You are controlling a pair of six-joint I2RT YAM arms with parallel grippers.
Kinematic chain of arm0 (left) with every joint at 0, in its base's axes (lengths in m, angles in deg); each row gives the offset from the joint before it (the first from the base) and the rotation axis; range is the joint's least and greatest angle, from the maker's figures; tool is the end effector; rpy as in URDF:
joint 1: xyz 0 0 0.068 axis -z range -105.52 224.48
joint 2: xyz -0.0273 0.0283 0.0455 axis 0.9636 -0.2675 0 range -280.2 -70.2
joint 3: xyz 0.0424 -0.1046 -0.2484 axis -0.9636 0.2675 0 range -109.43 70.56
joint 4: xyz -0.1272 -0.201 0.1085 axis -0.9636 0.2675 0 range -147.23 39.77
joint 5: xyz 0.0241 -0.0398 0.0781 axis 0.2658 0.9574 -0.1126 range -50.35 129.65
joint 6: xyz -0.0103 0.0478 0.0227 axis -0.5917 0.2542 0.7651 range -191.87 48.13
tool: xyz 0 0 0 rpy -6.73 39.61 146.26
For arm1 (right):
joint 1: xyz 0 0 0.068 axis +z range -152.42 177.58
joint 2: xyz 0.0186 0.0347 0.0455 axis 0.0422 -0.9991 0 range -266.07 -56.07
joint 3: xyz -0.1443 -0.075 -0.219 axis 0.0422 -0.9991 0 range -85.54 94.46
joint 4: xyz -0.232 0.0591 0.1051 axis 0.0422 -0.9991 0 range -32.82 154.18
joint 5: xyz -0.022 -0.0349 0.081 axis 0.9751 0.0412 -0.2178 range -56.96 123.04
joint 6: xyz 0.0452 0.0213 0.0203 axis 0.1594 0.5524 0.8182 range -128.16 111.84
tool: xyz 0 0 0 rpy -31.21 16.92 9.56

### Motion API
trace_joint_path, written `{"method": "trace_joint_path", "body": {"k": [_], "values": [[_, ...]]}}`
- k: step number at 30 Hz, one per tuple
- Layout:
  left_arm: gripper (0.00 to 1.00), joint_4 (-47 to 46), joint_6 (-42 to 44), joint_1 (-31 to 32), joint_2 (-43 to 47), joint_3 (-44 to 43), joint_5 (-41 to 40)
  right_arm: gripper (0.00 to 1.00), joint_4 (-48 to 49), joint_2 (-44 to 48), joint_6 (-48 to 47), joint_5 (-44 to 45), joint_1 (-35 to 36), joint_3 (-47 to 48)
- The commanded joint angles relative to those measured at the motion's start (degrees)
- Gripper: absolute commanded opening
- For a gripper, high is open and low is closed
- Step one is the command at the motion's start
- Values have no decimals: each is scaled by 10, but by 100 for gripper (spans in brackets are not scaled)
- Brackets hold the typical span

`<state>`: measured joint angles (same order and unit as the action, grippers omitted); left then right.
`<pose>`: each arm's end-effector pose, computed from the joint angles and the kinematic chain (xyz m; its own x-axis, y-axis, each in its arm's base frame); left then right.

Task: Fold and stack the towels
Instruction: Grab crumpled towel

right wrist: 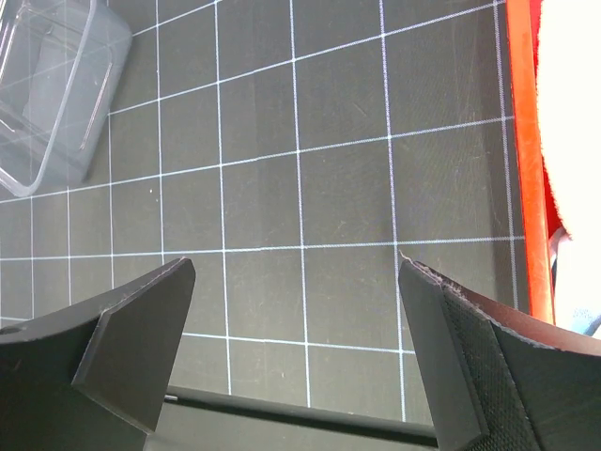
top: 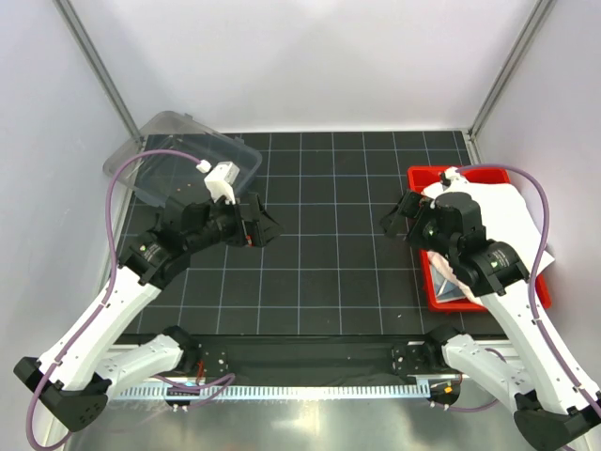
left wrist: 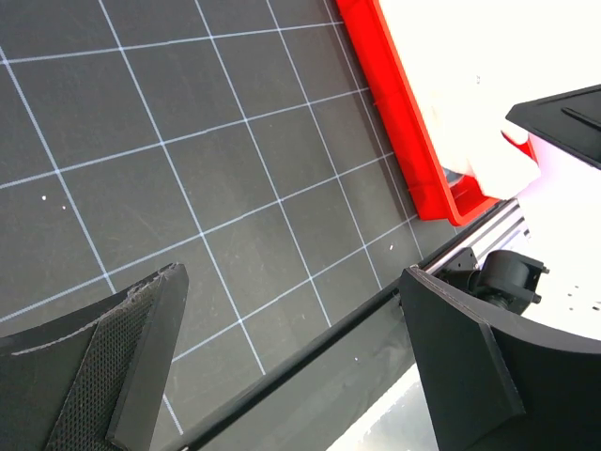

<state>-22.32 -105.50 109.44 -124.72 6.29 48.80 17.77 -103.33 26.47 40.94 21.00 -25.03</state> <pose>0.1581 -0.1175 0.3827 -0.6686 -0.1998 -0.7162 0.3763 0.7399 -0.5576 0.1461 0.0578 0.3622 -0.5768 0.3635 -0.7316 0.0483 0.9091 0.4137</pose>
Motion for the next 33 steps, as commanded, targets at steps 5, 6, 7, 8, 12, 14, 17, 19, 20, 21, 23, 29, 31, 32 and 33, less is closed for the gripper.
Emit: {"method": "trace_joint_path", "body": {"k": [5,6,7,8,12,14,17,19,20,21,23,29,31,32,33], "values": [[99,-29,7,-1,6,0,10,100,8,6,16,44,2,6],[100,-29,7,-1,6,0,12,100,-13,2,15,58,2,7],[99,-29,6,-1,6,1,12,100,-29,-5,21,83,2,18],[100,-29,4,-1,5,2,10,100,-38,-25,18,145,2,20],[100,-34,-6,-1,1,6,4,100,-71,-125,1,274,-86,32],[100,-45,-10,-1,1,15,16,96,-52,-163,-32,198,-154,30],[100,-38,-6,-1,-3,18,22,92,-50,-215,-35,214,-201,41],[100,-28,5,-1,-2,16,23,91,-39,-228,-40,232,-210,33],[100,-21,8,-1,-1,17,22,89,-33,-233,-44,235,-218,28],[99,-20,8,-1,5,18,20,89,-20,-237,-51,242,-226,16],[99,-19,9,-1,9,25,18,87,7,-251,-56,247,-259,3],[100,-18,5,-1,7,31,11,77,67,-294,-67,199,-312,-23],[100,-15,2,-1,4,27,9,47,69,-303,-74,187,-317,4],[100,-10,-6,-1,6,24,5,37,69,-299,-79,171,-316,17],[100,-6,-8,-1,6,20,-5,29,66,-293,-83,159,-316,48]]}}
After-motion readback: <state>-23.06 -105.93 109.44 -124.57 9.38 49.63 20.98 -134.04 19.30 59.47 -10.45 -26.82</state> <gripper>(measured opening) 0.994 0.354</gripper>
